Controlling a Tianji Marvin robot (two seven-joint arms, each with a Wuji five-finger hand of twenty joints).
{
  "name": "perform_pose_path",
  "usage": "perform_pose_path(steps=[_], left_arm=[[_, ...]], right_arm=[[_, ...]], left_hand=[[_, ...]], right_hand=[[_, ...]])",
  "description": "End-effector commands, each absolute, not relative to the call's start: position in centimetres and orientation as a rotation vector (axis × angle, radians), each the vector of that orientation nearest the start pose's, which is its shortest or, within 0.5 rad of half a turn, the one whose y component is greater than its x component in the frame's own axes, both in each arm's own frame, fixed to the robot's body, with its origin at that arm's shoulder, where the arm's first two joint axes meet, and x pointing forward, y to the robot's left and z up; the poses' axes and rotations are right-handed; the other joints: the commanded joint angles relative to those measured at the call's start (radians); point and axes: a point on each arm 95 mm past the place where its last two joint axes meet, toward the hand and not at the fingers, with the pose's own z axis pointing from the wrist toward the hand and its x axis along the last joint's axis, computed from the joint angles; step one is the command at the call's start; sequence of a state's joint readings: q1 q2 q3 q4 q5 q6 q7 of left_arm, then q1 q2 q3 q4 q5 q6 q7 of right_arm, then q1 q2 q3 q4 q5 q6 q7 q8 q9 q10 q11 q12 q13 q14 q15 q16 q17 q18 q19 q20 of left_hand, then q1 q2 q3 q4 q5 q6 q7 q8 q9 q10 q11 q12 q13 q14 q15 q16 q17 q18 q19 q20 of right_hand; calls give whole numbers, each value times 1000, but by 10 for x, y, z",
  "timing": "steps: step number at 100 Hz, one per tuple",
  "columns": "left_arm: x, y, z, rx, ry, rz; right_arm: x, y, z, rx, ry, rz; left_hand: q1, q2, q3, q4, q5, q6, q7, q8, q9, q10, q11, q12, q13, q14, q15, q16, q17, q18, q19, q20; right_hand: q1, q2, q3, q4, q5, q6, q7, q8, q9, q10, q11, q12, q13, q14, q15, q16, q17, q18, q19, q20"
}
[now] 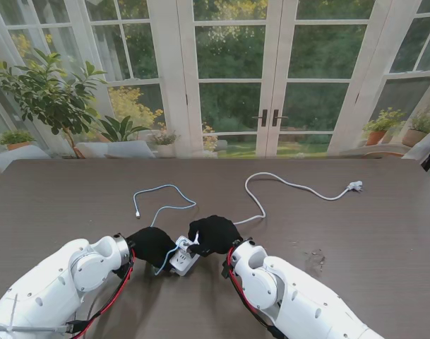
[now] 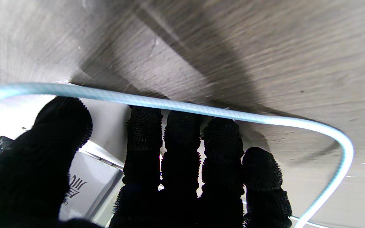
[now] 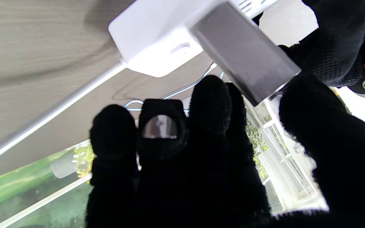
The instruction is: Set up the charging station
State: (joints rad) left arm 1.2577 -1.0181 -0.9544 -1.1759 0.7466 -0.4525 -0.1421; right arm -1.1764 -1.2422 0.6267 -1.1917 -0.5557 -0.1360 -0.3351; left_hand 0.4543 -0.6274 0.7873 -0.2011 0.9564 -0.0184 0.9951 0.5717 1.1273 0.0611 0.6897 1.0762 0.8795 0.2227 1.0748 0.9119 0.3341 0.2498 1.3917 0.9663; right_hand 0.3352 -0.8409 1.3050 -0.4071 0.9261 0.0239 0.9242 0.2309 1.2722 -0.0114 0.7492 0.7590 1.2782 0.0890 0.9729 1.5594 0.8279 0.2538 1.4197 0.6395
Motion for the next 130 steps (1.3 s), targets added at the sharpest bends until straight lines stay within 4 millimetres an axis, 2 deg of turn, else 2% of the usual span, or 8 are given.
perform_pose_path(steps=[1, 12, 22, 28, 32, 77, 112, 130], left_arm=[[434, 9, -396, -1286, 2072, -1549], [435, 9, -396, -1295, 2070, -1549], [436, 9, -396, -1298, 2067, -1552], [436, 9, -395, -1298, 2068, -1552], [437, 9, -395, -1298, 2069, -1552], [444, 5, -408, -1321, 2104, -1543], [447, 3, -419, -1335, 2158, -1525], [444, 4, -420, -1333, 2175, -1515]], right_arm=[[414, 162, -375, 1319, 1564, 2005], [413, 163, -376, 1323, 1566, 2010], [411, 163, -377, 1325, 1566, 2015], [410, 163, -377, 1329, 1566, 2019], [410, 163, -377, 1332, 1566, 2022], [408, 160, -375, 1350, 1571, 2022], [418, 148, -370, 1363, 1608, 1986], [424, 142, -365, 1379, 1581, 1982]], left_hand=[[-82, 190, -41, 74, 28, 17, -25, 24, -35, 17, -11, -9, -25, 55, -111, 1, -27, 30, 15, 27], [-94, 199, -66, 73, 27, 20, -31, 30, -36, 21, -11, -8, -28, 59, -111, 2, -32, 34, 15, 30], [-97, 203, -89, 75, 24, 24, -39, 34, -39, 23, -13, -8, -31, 60, -113, 2, -34, 35, 14, 32], [-98, 206, -102, 76, 24, 25, -43, 36, -44, 24, -15, -9, -34, 61, -116, 2, -38, 34, 11, 33], [-96, 204, -105, 77, 24, 26, -45, 37, -44, 25, -15, -9, -35, 62, -117, 2, -39, 34, 10, 33], [-83, 234, -133, 90, 17, 34, -65, 47, -45, 32, -22, -13, -39, 68, -123, 3, -41, 37, 7, 38], [-75, 231, -129, 95, 4, 30, -89, 47, -55, 27, -23, -12, -47, 60, -123, 4, -46, 24, 5, 39], [-67, 206, -112, 94, 4, 26, -90, 50, -57, 24, -20, -11, -47, 56, -122, 3, -45, 23, 5, 40]], right_hand=[[-28, 8, 8, 21, 23, -121, 80, 24, -10, 2, -1, -2, 29, 1, -10, -892, -5, -1, 43, 12], [-40, 13, 8, 28, 21, -111, 66, 29, -21, 3, 1, -4, 28, 2, -18, -892, -8, -1, 43, 12], [-76, 23, 7, 70, 11, -92, 9, 61, -54, 8, 5, -8, 27, 5, -47, -896, -25, 1, 36, 14], [-114, 52, 3, 179, 3, -67, -69, 173, -82, 12, 9, -13, 28, 7, -83, -896, -36, -2, 30, 17], [-119, 54, 4, 199, -1, -61, -79, 195, -88, 13, 11, -13, 26, 11, -92, -898, -40, -2, 28, 18], [-182, 32, -34, 193, -70, -1, -119, 210, -149, 22, 13, -16, 11, 11, -127, -896, -68, -3, 17, 19], [-245, 21, -75, 185, -299, 90, -238, 160, -391, 43, 24, -18, -171, 36, -147, -887, -199, -4, -55, 26], [-296, 103, -122, 186, -360, 90, -244, 137, -466, 48, 34, -29, -223, 39, -137, -895, -221, -8, -77, 33]])
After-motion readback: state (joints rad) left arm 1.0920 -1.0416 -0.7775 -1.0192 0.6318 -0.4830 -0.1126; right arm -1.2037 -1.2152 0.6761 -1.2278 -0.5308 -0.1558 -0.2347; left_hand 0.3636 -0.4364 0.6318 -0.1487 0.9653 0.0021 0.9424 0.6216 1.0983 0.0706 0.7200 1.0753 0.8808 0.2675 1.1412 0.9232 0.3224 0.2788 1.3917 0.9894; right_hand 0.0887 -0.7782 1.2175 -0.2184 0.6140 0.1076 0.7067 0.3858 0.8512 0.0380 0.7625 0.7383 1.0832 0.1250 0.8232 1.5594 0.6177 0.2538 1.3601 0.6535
